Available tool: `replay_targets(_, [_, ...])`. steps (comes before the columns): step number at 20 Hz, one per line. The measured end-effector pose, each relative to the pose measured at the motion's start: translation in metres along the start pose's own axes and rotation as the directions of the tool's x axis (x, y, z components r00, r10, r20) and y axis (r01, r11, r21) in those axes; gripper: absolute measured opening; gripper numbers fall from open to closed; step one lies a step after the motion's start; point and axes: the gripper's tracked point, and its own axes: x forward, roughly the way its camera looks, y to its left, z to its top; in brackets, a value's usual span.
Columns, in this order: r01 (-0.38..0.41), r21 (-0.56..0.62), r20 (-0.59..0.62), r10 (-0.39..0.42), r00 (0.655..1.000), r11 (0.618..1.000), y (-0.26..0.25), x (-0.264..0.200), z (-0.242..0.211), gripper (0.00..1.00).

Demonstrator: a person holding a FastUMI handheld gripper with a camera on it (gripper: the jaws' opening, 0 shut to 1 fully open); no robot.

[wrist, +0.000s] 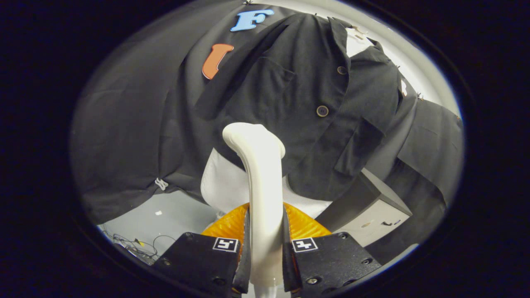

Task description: Iron the clothes twice with a garment steamer, once on the left side and once on the right side.

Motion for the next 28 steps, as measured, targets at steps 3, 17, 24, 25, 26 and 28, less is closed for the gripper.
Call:
replay_targets(3, [-0.003, -0.013, -0.018, 0.003, 1.000, 1.000, 0.006, 0.003, -0.013, 0.34])
replay_targets(17, [-0.052, 0.084, -0.038, 0.055, 0.998, 0.995, -0.002, -0.017, -0.030, 0.34])
replay_targets(24, [-0.085, 0.166, 0.009, 0.084, 0.996, 0.982, -0.057, -0.065, -0.036, 0.34])
replay_targets(25, [-0.098, 0.178, 0.009, 0.098, 0.995, 0.979, -0.067, -0.072, -0.039, 0.34])
replay_targets(26, [-0.106, 0.196, 0.005, 0.107, 0.994, 0.975, -0.077, -0.079, -0.044, 0.34])
replay_targets(28, [-0.093, 0.229, -0.012, 0.099, 0.995, 0.969, -0.103, -0.088, -0.055, 0.34])
